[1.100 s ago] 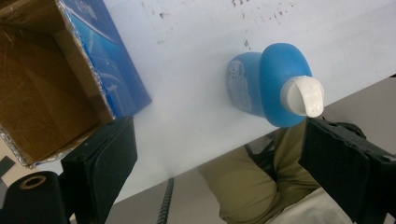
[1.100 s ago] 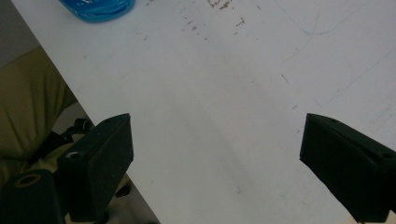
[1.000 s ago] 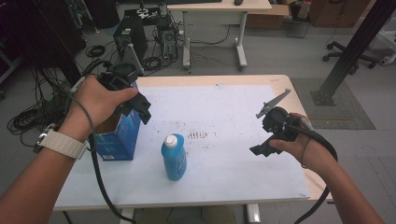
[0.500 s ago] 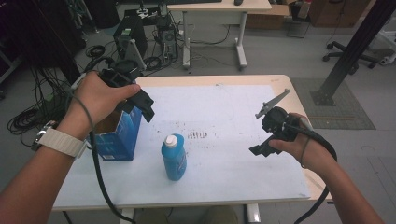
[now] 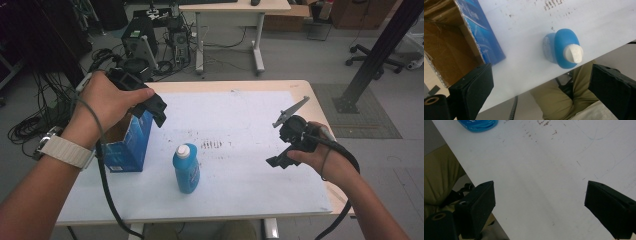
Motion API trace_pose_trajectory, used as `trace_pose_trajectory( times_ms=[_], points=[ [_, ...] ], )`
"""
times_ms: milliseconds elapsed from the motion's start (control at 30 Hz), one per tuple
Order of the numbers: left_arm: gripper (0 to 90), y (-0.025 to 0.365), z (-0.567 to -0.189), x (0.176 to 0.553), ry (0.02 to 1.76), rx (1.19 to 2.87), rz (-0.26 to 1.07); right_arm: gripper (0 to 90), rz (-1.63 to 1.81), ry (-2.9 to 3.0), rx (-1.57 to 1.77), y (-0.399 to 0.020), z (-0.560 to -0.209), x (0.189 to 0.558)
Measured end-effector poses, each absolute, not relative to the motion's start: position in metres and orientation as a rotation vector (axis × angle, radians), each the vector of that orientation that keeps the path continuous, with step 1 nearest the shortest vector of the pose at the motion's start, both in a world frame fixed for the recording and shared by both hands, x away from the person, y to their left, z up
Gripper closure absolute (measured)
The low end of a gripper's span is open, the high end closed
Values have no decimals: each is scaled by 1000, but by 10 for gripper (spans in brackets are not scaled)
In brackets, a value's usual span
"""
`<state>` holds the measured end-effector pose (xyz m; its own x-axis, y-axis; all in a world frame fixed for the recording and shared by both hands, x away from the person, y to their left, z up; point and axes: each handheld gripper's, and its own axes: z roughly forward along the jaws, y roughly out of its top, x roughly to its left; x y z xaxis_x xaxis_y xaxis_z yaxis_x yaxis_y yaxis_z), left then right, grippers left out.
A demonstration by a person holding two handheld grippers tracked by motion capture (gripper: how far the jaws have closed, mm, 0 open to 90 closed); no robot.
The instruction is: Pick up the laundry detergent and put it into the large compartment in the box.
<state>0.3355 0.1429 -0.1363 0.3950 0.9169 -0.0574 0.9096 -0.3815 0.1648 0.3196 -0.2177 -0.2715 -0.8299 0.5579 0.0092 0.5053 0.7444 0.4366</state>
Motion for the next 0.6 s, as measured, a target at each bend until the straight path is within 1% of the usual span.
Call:
trace_pose_trajectory(
  times_ms=[300, 600],
  points=[
    [64, 136, -138, 331, 1648, 2475, 41, 99, 647, 2823, 852, -216, -271, 320],
    [68, 120, -145, 330, 1654, 2488, -18, 99, 655, 2821, 849, -216, -271, 319]
  ],
)
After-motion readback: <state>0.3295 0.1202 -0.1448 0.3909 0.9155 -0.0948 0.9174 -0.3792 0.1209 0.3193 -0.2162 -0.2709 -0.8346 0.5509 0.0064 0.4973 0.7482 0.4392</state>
